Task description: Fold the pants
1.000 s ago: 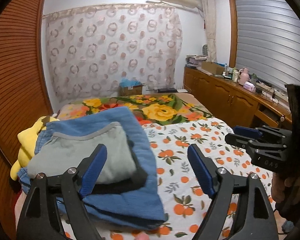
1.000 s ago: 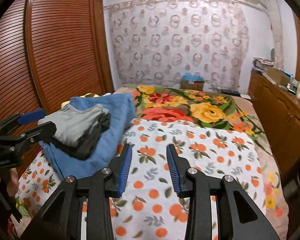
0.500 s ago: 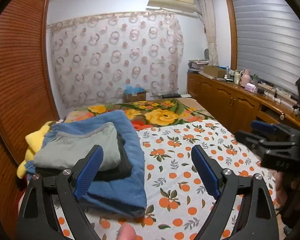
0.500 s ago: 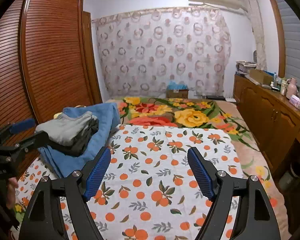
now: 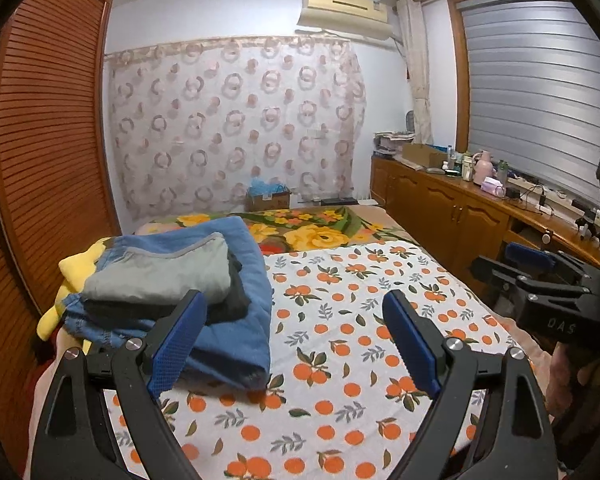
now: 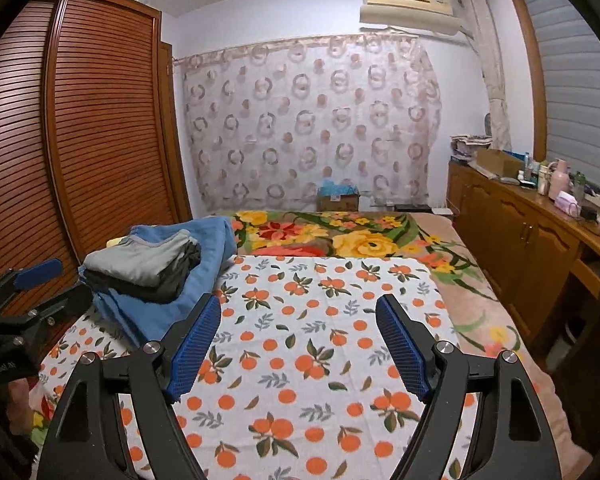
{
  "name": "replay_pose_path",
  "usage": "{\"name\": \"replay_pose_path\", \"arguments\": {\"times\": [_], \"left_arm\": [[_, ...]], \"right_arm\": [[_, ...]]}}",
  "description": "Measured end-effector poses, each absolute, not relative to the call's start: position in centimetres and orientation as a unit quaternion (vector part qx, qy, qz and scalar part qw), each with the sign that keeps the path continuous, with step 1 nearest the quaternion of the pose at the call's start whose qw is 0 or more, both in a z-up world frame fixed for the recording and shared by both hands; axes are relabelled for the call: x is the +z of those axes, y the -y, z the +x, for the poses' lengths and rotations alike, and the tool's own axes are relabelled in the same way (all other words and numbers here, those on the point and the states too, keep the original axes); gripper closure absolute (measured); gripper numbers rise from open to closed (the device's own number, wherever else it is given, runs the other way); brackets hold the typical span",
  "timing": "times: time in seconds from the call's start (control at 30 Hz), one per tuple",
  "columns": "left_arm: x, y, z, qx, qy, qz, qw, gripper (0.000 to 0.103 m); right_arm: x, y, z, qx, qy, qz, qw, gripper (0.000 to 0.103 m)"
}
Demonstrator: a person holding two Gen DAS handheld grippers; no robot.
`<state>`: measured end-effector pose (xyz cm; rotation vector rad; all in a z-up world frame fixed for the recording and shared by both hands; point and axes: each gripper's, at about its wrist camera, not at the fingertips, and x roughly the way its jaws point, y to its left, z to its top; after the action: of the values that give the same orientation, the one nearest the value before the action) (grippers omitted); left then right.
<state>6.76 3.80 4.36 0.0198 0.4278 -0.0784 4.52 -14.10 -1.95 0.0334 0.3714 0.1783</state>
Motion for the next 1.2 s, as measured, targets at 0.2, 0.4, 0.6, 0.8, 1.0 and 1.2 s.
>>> {"name": "replay_pose_path", "arguments": {"times": [0.2,0.4,0.6,0.8,1.0,1.2], "left_arm": [[3.9,-4.3,5.1,-0.031,-0.217,0.006,0.976,0.013],[3.0,-4.9,4.2,-0.023,-0.224,0.004,0.974,0.013],[2.6,-5.0,4.4,-0.023,-0.229,0.005,0.973,0.013],[2.6,-5.0,4.4,-0.022,-0.228,0.005,0.973,0.013],[2.6,-5.1,4.1,-0.02,-0.226,0.004,0.974,0.013],[2.7,-5.2,4.1,-0.02,-0.225,0.004,0.974,0.013]], "right_arm": [[-2.6,13.8,2.9,0.088,-0.182,0.017,0.979,0.021],[-3.0,14.3,2.3,0.087,-0.179,0.02,0.98,0.022],[-3.3,14.2,1.7,0.086,-0.173,0.013,0.981,0.021],[-3.6,14.0,1.6,0.088,-0.172,0.011,0.981,0.022],[-3.6,14.1,1.6,0.09,-0.17,0.01,0.981,0.021],[-3.8,14.1,1.6,0.093,-0.17,0.008,0.981,0.022]]}}
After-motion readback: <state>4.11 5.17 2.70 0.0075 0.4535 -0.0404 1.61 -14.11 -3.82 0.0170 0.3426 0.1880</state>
